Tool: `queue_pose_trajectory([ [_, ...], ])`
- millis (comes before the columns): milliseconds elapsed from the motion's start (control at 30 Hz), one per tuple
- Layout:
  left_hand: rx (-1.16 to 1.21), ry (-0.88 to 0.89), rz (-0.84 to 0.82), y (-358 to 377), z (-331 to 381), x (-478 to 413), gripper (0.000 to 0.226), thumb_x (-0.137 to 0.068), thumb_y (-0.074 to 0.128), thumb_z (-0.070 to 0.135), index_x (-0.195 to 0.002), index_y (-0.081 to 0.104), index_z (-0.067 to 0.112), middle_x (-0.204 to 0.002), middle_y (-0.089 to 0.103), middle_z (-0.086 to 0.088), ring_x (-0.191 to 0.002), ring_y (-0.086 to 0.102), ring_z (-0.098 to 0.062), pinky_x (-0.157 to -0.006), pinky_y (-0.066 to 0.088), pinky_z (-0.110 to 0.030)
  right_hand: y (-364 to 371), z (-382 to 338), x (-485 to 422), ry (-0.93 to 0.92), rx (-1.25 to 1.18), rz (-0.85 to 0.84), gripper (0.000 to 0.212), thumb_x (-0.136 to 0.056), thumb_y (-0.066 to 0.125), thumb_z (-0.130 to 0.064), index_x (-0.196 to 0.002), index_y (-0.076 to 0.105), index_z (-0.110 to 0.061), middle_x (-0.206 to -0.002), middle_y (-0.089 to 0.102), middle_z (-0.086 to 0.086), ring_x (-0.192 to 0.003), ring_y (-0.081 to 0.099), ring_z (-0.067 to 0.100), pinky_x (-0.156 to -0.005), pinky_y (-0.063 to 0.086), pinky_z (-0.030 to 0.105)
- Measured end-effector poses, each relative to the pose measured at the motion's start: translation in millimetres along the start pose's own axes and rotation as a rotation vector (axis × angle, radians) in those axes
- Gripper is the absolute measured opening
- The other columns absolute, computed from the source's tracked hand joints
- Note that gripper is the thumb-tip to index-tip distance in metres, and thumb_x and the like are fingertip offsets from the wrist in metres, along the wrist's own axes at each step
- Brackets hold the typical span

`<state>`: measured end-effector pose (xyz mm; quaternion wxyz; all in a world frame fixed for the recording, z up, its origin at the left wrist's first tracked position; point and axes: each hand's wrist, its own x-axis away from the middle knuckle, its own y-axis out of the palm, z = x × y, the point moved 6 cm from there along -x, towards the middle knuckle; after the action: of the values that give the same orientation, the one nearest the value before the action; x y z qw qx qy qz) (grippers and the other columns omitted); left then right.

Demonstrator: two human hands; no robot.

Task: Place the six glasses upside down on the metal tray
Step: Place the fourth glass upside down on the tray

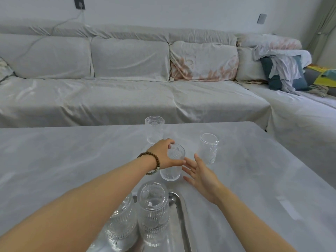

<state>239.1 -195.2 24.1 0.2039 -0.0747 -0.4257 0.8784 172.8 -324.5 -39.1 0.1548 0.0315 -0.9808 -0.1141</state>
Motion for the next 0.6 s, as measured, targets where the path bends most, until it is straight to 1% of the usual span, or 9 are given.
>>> queue_pose_trajectory([
  [67, 0.000, 0.015, 0.023, -1, -1, 1, 0.088, -0.064, 0.074, 0.057, -0.135, 0.038, 0.021, -0.132, 0.047, -0.001, -0.111, 0.052, -0.018, -0.097, 0.044, -0.035, 1, 1, 0, -0.006, 0.001, -0.008, 0.038, -0.099, 0.024, -0.049, -0.121, 0.049, -0.031, -0.114, 0.059, -0.018, -0.117, 0.049, 0.007, -0.105, 0.034, 0.032],
  [133, 0.029, 0.010, 0.054, -3, -1, 3, 0.087, -0.063, 0.075, 0.057, -0.134, 0.040, 0.021, -0.130, 0.049, 0.000, -0.109, 0.052, -0.016, -0.097, 0.044, -0.033, 5, -1, 2, -0.018, 0.016, -0.018, 0.043, -0.100, 0.021, -0.049, -0.129, 0.047, -0.030, -0.118, 0.056, -0.018, -0.125, 0.043, 0.008, -0.108, 0.032, 0.032],
  [200, 0.109, -0.010, 0.098, -7, -2, 8, 0.086, -0.063, 0.076, 0.056, -0.133, 0.041, 0.021, -0.127, 0.050, 0.001, -0.106, 0.051, -0.014, -0.096, 0.044, -0.033, 8, -8, 8, -0.038, 0.031, -0.018, 0.054, -0.100, 0.018, -0.049, -0.142, 0.039, -0.022, -0.136, 0.050, -0.013, -0.136, 0.035, 0.009, -0.114, 0.028, 0.034],
  [267, 0.203, -0.019, 0.159, -17, 1, 14, 0.085, -0.061, 0.076, 0.057, -0.131, 0.043, 0.022, -0.122, 0.050, 0.004, -0.105, 0.052, -0.014, -0.094, 0.045, -0.033, 12, -19, 14, -0.065, 0.045, -0.018, 0.058, -0.100, 0.018, -0.049, -0.146, 0.034, -0.018, -0.151, 0.037, -0.007, -0.143, 0.027, 0.009, -0.118, 0.024, 0.039],
  [367, 0.309, 0.013, 0.253, -37, 10, 26, 0.083, -0.062, 0.076, 0.057, -0.130, 0.045, 0.021, -0.116, 0.051, 0.008, -0.103, 0.053, -0.013, -0.087, 0.045, -0.028, 16, -36, 23, -0.096, 0.025, -0.004, 0.060, -0.098, 0.020, -0.053, -0.147, 0.034, -0.020, -0.155, 0.032, -0.008, -0.145, 0.024, 0.011, -0.118, 0.022, 0.042],
  [433, 0.413, 0.031, 0.302, -51, 19, 36, 0.078, -0.065, 0.074, 0.055, -0.129, 0.047, 0.021, -0.117, 0.053, 0.007, -0.105, 0.054, -0.012, -0.083, 0.049, -0.028, 19, -46, 31, -0.099, -0.077, -0.002, 0.062, -0.097, 0.024, -0.056, -0.147, 0.035, -0.022, -0.154, 0.035, -0.007, -0.143, 0.030, 0.018, -0.116, 0.026, 0.047],
  [467, 0.500, 0.029, 0.318, -57, 23, 42, 0.074, -0.067, 0.073, 0.054, -0.128, 0.049, 0.020, -0.119, 0.054, 0.005, -0.106, 0.054, -0.013, -0.079, 0.053, -0.028, 22, -51, 35, -0.097, -0.144, -0.006, 0.061, -0.096, 0.026, -0.057, -0.144, 0.039, -0.022, -0.151, 0.040, -0.005, -0.139, 0.037, 0.021, -0.113, 0.031, 0.049],
  [533, 0.682, 0.019, 0.342, -67, 31, 56, 0.069, -0.070, 0.072, 0.052, -0.127, 0.050, 0.019, -0.123, 0.053, 0.001, -0.109, 0.055, -0.014, -0.066, 0.058, -0.027, 31, -60, 46, -0.114, -0.265, -0.020, 0.057, -0.095, 0.033, -0.056, -0.135, 0.051, -0.020, -0.140, 0.054, 0.003, -0.126, 0.053, 0.028, -0.099, 0.047, 0.049],
  [600, 0.798, 0.021, 0.370, -76, 40, 74, 0.076, -0.064, 0.071, 0.057, -0.126, 0.050, 0.018, -0.123, 0.051, 0.001, -0.111, 0.055, -0.016, -0.064, 0.059, -0.027, 43, -71, 60, -0.141, -0.337, -0.041, 0.053, -0.092, 0.045, -0.052, -0.130, 0.056, -0.016, -0.129, 0.063, 0.010, -0.116, 0.062, 0.032, -0.085, 0.057, 0.045],
])
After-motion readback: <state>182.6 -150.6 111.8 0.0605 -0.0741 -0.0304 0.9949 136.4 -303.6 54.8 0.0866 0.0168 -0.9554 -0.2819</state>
